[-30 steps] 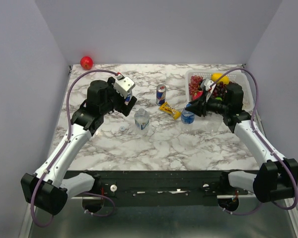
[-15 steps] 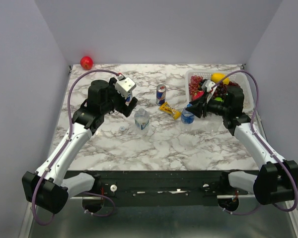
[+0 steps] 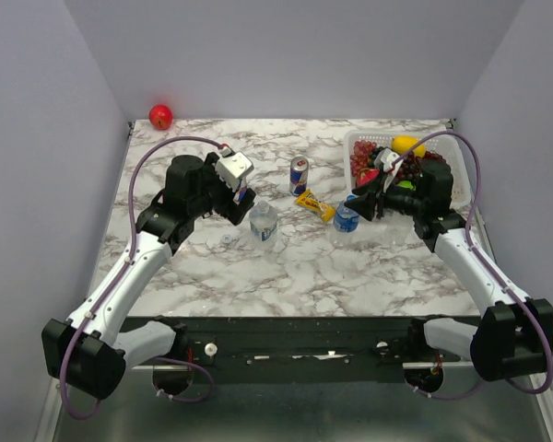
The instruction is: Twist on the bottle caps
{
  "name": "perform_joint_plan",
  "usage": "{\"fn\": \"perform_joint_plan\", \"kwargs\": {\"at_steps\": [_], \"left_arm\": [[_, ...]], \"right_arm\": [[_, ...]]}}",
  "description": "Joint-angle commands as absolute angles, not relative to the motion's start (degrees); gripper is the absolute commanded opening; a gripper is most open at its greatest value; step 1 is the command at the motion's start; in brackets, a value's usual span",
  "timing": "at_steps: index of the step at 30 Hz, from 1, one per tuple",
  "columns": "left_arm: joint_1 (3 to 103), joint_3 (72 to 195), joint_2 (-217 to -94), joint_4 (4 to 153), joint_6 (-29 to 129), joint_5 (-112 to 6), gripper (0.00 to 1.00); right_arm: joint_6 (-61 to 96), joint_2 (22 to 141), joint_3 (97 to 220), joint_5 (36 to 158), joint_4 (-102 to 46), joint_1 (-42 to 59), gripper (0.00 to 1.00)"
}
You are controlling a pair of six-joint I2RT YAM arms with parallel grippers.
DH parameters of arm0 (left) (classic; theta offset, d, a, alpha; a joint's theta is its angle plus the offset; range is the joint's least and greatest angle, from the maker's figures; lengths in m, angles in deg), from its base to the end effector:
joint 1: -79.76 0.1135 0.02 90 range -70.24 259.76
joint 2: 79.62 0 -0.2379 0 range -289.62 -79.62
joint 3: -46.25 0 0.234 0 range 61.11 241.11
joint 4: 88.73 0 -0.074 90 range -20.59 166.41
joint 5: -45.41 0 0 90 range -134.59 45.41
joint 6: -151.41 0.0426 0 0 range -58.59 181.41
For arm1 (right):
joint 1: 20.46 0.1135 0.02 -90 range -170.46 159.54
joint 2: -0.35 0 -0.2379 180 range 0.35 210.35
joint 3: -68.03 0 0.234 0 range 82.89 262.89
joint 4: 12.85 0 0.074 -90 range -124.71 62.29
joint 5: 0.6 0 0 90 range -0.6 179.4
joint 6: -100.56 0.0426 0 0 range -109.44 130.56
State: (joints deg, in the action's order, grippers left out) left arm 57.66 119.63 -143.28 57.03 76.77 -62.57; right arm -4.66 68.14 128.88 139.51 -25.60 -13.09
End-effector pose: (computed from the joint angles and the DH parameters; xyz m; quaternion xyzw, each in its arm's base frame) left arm 0.2260 -0.1060 0.3187 0.3468 0.7597 -0.1626 0.5255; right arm 0.2514 0.0655 0.2713 -0.3842 0.6786 0.3097 0.5441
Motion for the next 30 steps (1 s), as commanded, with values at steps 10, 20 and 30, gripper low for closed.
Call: {"fn": "perform_joint_plan", "kwargs": {"at_steps": [10,20,30], "left_arm": [[58.05,117.71,-140.88,58.92,76.00,-65.95,0.99],[61.12,117.18,-138.33,60.50,71.01,-60.85,0.99],[73.43,113.23,-131.74,60.33,62.21,-60.85,0.99]], "right_arm": [[-8.51,65.30,130.61,139.85,-29.99,-13.52,0.57],[-2.97,64.15,137.98,142.31,-26.21,-9.49,0.63],[-3.23,80.67,150.11,131.67,-25.78,11.42,0.72]]}}
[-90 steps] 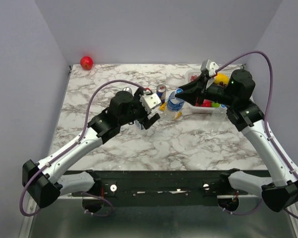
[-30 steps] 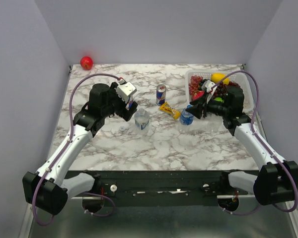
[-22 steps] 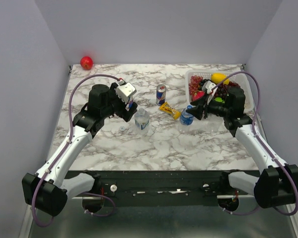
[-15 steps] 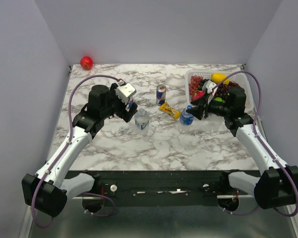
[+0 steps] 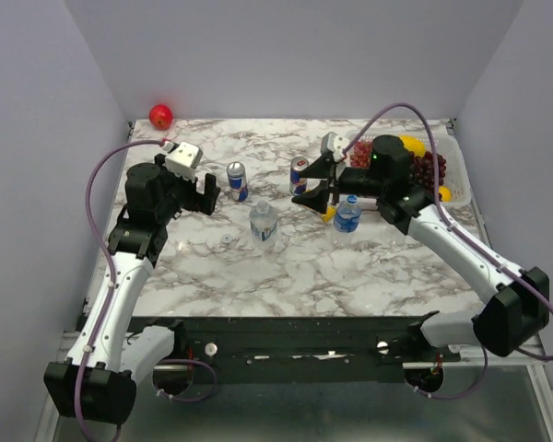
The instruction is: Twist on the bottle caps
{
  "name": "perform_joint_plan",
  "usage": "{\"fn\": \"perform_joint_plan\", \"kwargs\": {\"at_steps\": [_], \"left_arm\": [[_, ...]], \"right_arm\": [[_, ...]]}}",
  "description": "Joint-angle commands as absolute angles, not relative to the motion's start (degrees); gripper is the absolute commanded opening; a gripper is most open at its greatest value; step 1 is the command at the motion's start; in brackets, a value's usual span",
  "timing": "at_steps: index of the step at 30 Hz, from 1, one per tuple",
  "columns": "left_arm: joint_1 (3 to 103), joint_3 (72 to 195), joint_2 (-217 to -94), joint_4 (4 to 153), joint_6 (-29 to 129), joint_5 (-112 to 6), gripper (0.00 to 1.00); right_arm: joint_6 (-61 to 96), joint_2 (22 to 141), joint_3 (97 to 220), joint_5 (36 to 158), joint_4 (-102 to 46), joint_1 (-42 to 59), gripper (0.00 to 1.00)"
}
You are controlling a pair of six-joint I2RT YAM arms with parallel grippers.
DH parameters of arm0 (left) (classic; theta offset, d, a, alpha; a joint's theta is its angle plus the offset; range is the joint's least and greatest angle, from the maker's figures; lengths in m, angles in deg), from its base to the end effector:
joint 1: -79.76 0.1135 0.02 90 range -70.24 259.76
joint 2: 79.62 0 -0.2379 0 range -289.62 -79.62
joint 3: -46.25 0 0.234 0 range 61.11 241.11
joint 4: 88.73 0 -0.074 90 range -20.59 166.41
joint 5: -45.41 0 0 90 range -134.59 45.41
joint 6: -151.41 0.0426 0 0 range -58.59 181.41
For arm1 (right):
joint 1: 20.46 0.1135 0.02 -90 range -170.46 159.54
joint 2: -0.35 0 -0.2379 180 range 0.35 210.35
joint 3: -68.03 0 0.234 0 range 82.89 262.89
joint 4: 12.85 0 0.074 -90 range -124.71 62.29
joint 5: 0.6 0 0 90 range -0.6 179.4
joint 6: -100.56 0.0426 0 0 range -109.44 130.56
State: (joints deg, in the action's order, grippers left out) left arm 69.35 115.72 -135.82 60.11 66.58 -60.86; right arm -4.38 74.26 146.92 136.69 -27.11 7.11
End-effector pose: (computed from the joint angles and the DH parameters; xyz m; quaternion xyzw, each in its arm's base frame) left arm 0.2189 -0.0523 0.3296 0.1910 0.7816 -0.1409 0.5768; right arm 0.2415 0.1614 0.3458 -0.4951 0.5564 0.3690 0.5560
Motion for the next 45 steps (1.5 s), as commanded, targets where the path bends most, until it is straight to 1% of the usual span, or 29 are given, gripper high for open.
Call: {"fn": "perform_joint_plan", "kwargs": {"at_steps": [1,6,13,17,22,23,24,26,27,30,33,35,36,37,39,43,45], "left_arm": [[74.13,112.88,-130.17,59.98,61.86,-61.29,0.99],[78.08,110.86,-126.56,58.04,61.59,-63.48,0.99],[81.61,109.97,-124.27,57.60,59.04,-66.03,0.99],[82.22,110.32,-124.53,57.95,58.51,-67.35,0.99],[82.31,111.12,-124.88,57.60,59.22,-67.71,0.99],[82.31,111.03,-124.97,57.60,59.22,-68.14,0.99],[82.40,111.03,-125.06,57.86,59.22,-68.67,0.99],[82.40,110.50,-125.23,58.30,59.30,-69.98,0.99],[82.40,110.15,-125.23,59.00,59.22,-71.56,0.99],[82.40,108.57,-125.85,62.07,57.56,-74.81,0.99],[81.18,107.08,-126.11,64.80,59.81,-80.08,0.99],[76.88,106.90,-126.11,64.11,64.28,-85.09,0.99],[75.21,106.98,-126.11,62.19,66.58,-86.15,0.99],[71.45,106.99,-125.85,61.21,70.78,-86.34,0.99],[68.79,106.55,-125.58,60.68,72.74,-86.16,0.99],[64.57,105.05,-126.28,62.69,73.72,-84.76,0.99],[62.72,104.79,-127.07,66.10,71.44,-82.30,0.99]], "right_arm": [[-3.50,82.16,150.90,131.50,-25.16,12.40,0.72],[-4.91,90.15,154.42,130.10,-24.72,17.58,0.73],[-2.88,97.81,159.08,128.16,-22.78,19.17,0.73],[-4.90,100.28,159.61,129.03,-23.84,19.61,0.73],[-6.57,100.90,158.04,129.13,-24.19,20.23,0.68],[-7.01,100.64,157.68,129.04,-24.19,20.32,0.65],[-7.01,100.64,157.51,129.04,-24.19,20.40,0.55],[-7.28,100.29,157.15,128.60,-24.10,20.41,0.42],[-7.45,99.67,157.07,127.81,-24.19,20.41,0.32],[-8.42,97.31,156.98,125.71,-25.59,20.32,0.20],[-8.95,93.79,158.99,127.09,-30.77,19.88,0.14],[-6.85,90.97,163.45,128.59,-36.11,19.62,0.12],[-6.14,90.36,164.96,129.21,-37.97,19.35,0.10],[-5.00,89.83,166.63,128.78,-39.38,19.35,0.07],[-0.35,88.60,169.79,127.03,-40.98,19.35,0.00],[4.14,87.98,172.62,130.53,-41.51,19.35,0.00],[7.30,87.80,173.15,129.75,-40.63,19.44,0.00]]}}
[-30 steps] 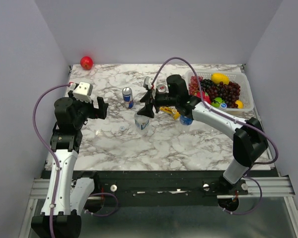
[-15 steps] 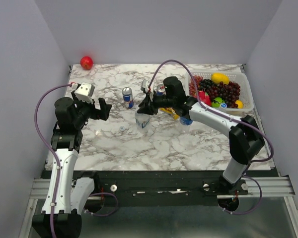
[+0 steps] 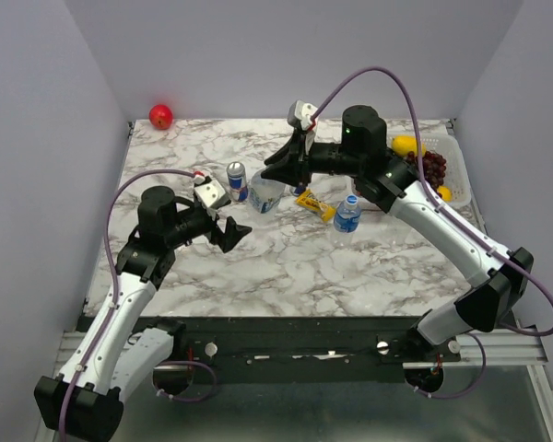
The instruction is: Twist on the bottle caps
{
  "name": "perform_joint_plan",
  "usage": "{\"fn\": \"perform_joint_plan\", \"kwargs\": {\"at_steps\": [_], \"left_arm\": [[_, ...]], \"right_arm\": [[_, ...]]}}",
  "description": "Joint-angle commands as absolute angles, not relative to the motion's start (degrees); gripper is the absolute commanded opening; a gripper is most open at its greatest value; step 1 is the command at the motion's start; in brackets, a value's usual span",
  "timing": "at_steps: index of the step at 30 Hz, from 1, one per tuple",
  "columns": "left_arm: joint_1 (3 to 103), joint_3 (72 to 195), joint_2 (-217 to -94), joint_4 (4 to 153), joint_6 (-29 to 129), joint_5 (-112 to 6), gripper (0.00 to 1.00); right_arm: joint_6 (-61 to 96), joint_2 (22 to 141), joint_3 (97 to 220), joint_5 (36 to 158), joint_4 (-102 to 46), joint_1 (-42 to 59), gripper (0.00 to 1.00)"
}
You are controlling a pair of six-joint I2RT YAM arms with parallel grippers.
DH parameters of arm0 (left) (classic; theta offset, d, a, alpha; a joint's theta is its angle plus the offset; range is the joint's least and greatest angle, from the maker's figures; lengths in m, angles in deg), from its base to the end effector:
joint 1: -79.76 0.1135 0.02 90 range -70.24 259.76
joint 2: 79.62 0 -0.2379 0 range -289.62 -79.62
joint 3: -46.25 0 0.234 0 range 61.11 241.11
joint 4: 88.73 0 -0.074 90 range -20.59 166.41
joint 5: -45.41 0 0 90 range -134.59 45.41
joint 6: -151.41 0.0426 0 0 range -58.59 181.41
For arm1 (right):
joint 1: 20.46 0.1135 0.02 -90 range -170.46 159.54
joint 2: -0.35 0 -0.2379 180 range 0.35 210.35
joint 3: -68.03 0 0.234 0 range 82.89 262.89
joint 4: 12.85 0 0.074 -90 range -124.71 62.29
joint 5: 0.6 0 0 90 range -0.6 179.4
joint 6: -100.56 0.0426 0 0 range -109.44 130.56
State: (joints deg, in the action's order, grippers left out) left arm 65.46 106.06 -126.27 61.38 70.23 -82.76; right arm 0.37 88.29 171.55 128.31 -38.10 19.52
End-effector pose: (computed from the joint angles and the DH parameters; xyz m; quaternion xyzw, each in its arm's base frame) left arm 0.1752 -0.0718 0.3088 0.3431 0.7039 -0.2890 0.5507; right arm 0.2452 0.2406 0.3961 -0.5001 0.5615 0.4023 0.5223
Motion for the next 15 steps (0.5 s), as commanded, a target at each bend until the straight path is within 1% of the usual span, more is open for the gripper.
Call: {"fn": "perform_joint_plan", "kwargs": {"at_steps": [1,8,15], "left_arm": [[62.28,104.70,-128.04,66.91,71.00,-82.03,0.99],[58.32,104.44,-132.35,72.27,70.12,-82.83,0.99],[56.47,104.17,-134.90,74.38,71.17,-78.08,0.99]], "right_arm": [[8.09,87.80,173.76,129.65,-40.63,19.44,0.00],[10.47,87.89,174.73,130.18,-38.61,19.53,0.00],[14.78,87.80,175.26,130.62,-36.41,20.49,0.00]]}}
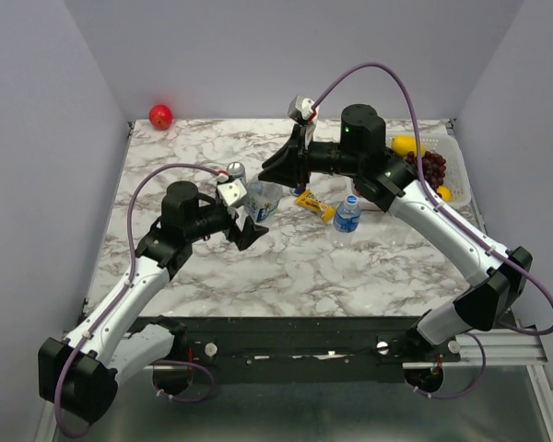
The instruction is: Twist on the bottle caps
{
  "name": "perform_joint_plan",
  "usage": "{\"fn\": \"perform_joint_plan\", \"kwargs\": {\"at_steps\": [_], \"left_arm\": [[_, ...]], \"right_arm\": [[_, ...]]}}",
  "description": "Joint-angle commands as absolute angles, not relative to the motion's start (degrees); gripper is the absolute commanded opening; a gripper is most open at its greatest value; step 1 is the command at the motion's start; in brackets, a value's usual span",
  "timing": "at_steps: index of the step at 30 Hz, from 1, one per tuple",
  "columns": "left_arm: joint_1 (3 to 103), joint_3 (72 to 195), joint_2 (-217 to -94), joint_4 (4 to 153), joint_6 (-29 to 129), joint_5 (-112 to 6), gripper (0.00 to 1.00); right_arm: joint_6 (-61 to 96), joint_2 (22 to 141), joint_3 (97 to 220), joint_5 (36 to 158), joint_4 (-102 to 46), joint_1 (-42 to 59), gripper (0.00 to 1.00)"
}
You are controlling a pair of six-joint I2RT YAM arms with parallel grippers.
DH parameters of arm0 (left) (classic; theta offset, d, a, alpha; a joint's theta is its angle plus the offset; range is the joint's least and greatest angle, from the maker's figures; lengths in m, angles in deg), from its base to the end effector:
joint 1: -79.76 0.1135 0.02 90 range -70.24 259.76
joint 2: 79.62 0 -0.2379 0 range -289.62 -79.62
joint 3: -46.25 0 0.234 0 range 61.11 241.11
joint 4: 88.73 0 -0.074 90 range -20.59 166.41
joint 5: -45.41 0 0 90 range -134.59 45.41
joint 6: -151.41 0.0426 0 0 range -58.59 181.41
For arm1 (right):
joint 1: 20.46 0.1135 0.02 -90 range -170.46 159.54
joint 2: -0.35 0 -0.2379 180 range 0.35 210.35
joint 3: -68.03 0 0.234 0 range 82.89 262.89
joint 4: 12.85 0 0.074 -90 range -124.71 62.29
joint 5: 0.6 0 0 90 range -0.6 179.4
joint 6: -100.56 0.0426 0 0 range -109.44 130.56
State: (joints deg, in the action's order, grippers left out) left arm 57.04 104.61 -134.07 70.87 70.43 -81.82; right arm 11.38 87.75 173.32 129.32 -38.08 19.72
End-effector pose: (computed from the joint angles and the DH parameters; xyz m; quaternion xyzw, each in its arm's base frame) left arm 0.1917 -0.1082 0.2924 0.3914 0.6781 -0.3216 0.5325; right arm 0.2404 0.2388 0.4094 -0.4500 0.5887 0.4575 0.4916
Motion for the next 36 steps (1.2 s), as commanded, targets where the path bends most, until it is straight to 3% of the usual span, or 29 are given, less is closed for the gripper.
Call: {"fn": "perform_joint_plan", "kwargs": {"at_steps": [1,10,12,13,16,22,25,30,36], "left_arm": [[56.47,104.26,-135.16,74.47,71.26,-77.64,0.98],[56.56,105.31,-134.55,71.31,73.63,-82.56,0.65],[56.82,105.67,-133.32,69.13,73.20,-82.82,0.58],[58.22,106.10,-132.80,68.24,72.93,-83.17,0.55],[63.65,106.63,-129.81,63.76,72.14,-84.22,0.44],[73.95,108.65,-122.08,60.76,65.03,-83.44,0.28],[79.05,110.67,-119.79,63.57,55.99,-78.80,0.02],[85.91,114.54,-119.61,66.47,50.96,-71.51,0.00],[86.80,113.75,-118.03,68.24,50.43,-71.04,0.00]], "right_arm": [[14.96,87.72,175.17,130.79,-36.23,20.58,0.00],[16.01,87.45,173.68,130.88,-35.00,21.37,0.01],[15.66,87.36,173.94,130.01,-35.00,21.29,0.14],[15.23,86.58,174.11,126.35,-35.09,21.28,0.38],[13.64,85.96,175.43,121.58,-35.09,19.80,0.57],[1.89,89.12,177.02,125.95,-38.69,17.59,0.60],[-5.59,94.38,178.94,125.87,-45.18,17.86,0.61],[-7.55,102.73,181.49,125.26,-51.78,20.22,0.61],[-8.32,116.26,189.39,115.96,-54.77,27.15,0.62]]}}
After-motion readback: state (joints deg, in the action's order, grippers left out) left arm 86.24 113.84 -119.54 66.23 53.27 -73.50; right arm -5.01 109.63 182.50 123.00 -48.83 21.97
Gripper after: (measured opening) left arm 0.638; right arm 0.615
